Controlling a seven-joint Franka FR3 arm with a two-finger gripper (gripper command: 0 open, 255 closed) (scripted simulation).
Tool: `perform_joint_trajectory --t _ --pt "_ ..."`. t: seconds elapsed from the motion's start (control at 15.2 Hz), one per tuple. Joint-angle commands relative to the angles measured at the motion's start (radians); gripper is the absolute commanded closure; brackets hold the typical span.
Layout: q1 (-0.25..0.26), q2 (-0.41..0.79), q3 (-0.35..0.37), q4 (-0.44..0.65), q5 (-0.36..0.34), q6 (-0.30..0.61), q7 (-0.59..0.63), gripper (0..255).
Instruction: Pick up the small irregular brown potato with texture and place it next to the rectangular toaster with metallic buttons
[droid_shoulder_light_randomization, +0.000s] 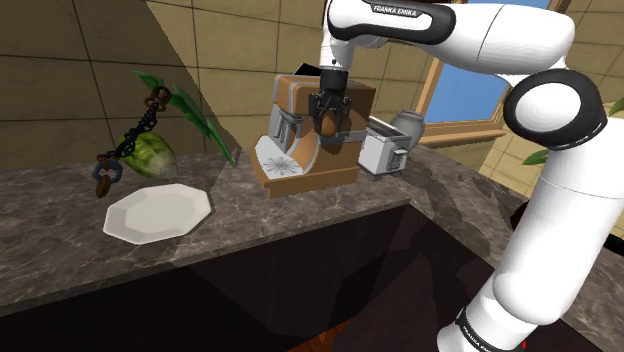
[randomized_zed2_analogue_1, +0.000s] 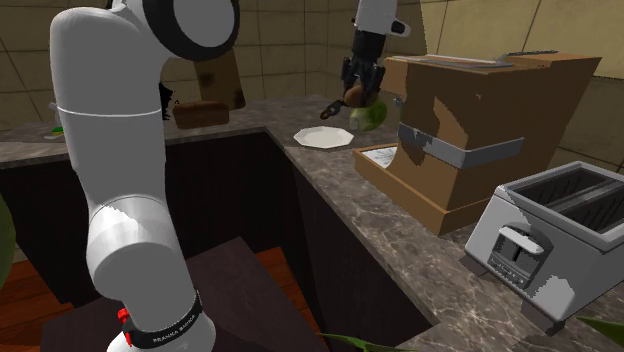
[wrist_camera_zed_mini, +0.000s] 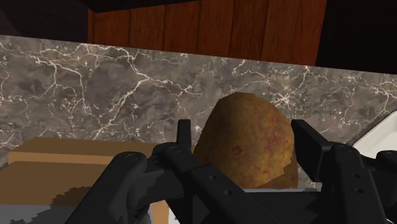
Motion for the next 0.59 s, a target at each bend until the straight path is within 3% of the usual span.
perform_joint_trajectory --t 0.0,0.53 --pt "-0.029 -0.025 -0.02 -0.033 0.0 0.003 -0.051 255" --pt "-0.134 -0.073 -0.102 -0.091 -0.015 -0.002 -0.239 255"
